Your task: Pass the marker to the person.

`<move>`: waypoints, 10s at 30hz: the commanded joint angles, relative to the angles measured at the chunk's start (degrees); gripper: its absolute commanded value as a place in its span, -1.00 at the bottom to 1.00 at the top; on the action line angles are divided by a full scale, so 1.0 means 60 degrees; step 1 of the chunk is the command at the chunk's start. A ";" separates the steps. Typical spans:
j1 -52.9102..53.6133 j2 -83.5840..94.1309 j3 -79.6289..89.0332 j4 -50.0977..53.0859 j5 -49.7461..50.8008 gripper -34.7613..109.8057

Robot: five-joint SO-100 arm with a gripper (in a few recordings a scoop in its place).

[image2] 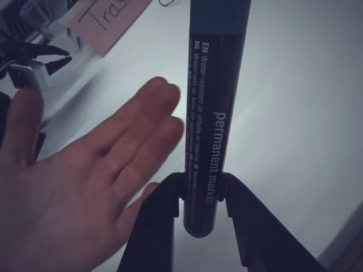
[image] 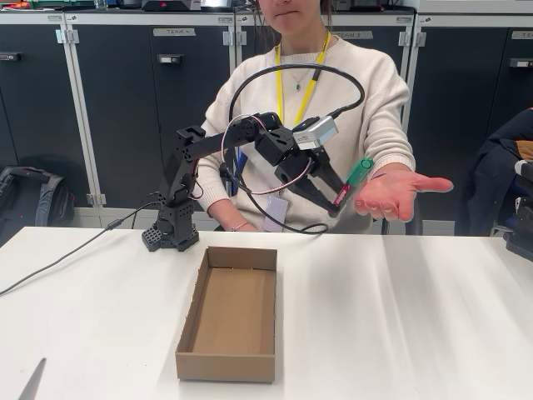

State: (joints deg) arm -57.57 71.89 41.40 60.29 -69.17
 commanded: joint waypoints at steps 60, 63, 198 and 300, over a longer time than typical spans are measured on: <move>-0.1963 -0.2476 -0.3281 0.1348 0.3735 -0.51; -0.1904 -0.2388 -0.3076 0.1333 0.3765 -0.45; 0.5171 0.2563 0.1348 0.0161 0.1055 -0.41; 0.5171 0.2725 0.1904 -0.0117 0.1069 -0.41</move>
State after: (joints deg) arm -26.89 83.41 53.79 60.73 -62.67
